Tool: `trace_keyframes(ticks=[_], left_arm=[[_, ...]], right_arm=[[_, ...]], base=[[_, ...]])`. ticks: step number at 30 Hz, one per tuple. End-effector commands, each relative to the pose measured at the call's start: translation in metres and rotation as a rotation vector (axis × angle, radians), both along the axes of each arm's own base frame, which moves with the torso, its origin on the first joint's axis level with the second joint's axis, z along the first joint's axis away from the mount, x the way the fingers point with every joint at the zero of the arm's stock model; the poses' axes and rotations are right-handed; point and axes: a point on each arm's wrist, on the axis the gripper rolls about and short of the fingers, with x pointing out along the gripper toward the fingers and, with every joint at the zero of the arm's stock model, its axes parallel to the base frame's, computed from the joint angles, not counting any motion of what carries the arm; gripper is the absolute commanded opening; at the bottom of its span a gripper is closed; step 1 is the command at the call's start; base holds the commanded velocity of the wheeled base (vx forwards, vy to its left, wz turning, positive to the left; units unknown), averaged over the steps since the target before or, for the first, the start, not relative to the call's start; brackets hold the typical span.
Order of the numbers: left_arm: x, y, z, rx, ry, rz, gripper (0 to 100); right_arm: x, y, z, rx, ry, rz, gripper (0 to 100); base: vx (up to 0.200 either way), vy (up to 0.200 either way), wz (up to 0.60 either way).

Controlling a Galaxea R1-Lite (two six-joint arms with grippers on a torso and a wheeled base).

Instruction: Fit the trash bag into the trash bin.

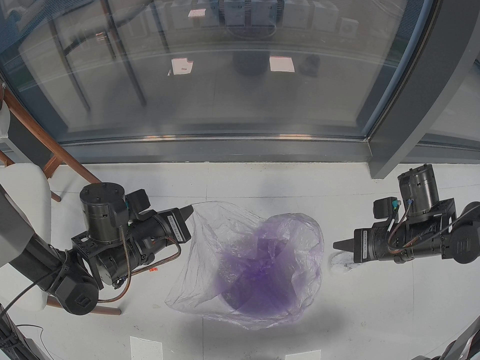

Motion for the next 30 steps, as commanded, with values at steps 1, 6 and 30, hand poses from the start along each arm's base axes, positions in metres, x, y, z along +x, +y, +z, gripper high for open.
trace_keyframes(ticks=[1,6,30], left_arm=[[0.001,-0.004,-0.003,0.004,0.007,-0.008,0],[0.001,-0.004,-0.004,0.005,0.008,-0.007,0],[-0.006,0.001,-0.015,0.029,0.053,-0.007,0]], right_arm=[[-0.022,-0.008,0.009,0.016,-0.024,0.004,100],[-0.051,-0.007,0.011,0.063,0.004,0.028,100],[0.036,0.040,-0.073,0.002,0.006,-0.017,0]], base=[[0.000,0.000,0.00],[0.000,0.000,0.00],[0.000,0.000,0.00]])
